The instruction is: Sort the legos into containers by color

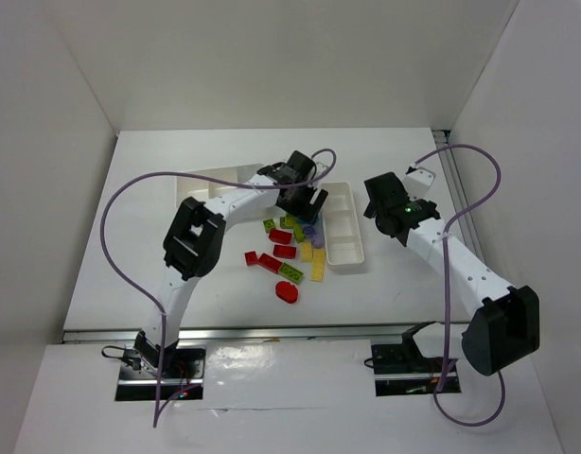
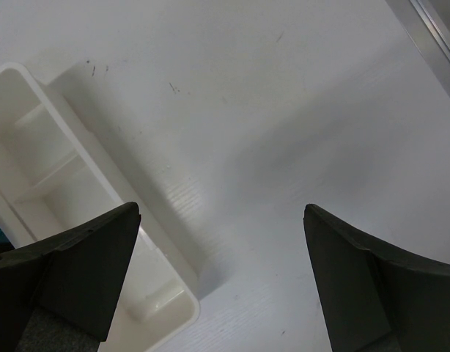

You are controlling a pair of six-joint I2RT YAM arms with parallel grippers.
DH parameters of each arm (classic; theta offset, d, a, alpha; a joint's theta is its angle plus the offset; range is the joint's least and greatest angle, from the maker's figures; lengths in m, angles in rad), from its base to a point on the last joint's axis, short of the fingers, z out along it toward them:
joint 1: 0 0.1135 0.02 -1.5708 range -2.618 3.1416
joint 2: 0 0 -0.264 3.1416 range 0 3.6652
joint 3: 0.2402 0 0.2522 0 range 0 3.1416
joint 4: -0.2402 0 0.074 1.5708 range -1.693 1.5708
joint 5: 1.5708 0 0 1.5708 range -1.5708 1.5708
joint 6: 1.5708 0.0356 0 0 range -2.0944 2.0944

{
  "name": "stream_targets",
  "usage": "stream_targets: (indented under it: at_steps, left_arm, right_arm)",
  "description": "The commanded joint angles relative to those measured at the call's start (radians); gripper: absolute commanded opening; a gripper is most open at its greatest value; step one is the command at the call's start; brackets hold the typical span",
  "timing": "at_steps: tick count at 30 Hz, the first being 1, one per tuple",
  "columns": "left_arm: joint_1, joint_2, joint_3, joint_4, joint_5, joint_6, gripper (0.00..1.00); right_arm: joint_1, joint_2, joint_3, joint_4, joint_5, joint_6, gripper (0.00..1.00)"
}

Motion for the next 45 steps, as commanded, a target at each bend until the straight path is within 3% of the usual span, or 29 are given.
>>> stream_targets:
  at_steps: [1,8,14,17,19,22,26,28,32,35,39,45]
  left_arm:
    - [-0.01,0.036,0.06,0.028,-0.041,0.035,0.88]
    - [-0.019,0.083,0.129,0.028,-0.07,0.044,0.82]
    - [-0.019,0.125,0.182,0.001,-0.07,0.044,0.66]
    - [-0.028,0.116,0.16,-0.009,-0.094,0.044,0.72]
    - [-0.028,0.116,0.16,-0.009,-0.104,0.044,0.84]
    - [-0.028,0.091,0.14,-0.02,-0.095,0.053,0.83]
    - [-0.028,0.079,0.131,-0.02,-0.076,0.044,0.62]
    - [-0.028,0.068,0.131,-0.029,-0.076,0.032,0.44]
    - [-0.028,0.068,0.197,-0.075,-0.081,0.023,0.21]
    - [-0.028,0.024,0.27,-0.129,-0.139,0.013,0.1]
    - [-0.028,-0.081,0.316,-0.173,-0.229,-0.026,0.0]
    - [0.068,-0.19,0.254,-0.271,-0.334,-0.163,0.0]
  right_arm:
    - [-0.004,-0.001,0.031,-0.003,0.024,0.021,1.0]
    - [-0.004,-0.011,0.031,-0.014,0.024,0.021,1.0]
    - [-0.004,-0.002,0.04,-0.014,0.024,0.012,1.0]
    - [-0.004,-0.002,0.049,-0.014,0.033,0.003,1.0]
    - [-0.004,-0.002,0.058,-0.014,0.033,-0.008,1.0]
    - [-0.004,0.016,0.077,-0.014,0.033,-0.008,1.0]
    - [-0.004,0.068,0.146,-0.049,0.033,-0.008,1.0]
    - [-0.013,0.103,0.188,-0.063,0.033,-0.017,1.0]
    - [-0.013,0.148,0.232,-0.072,0.044,-0.04,1.0]
    - [-0.013,0.169,0.276,-0.072,0.053,-0.063,1.0]
    - [-0.013,0.182,0.313,-0.054,0.043,-0.084,1.0]
    - [-0.022,0.222,0.347,-0.032,0.01,-0.104,1.0]
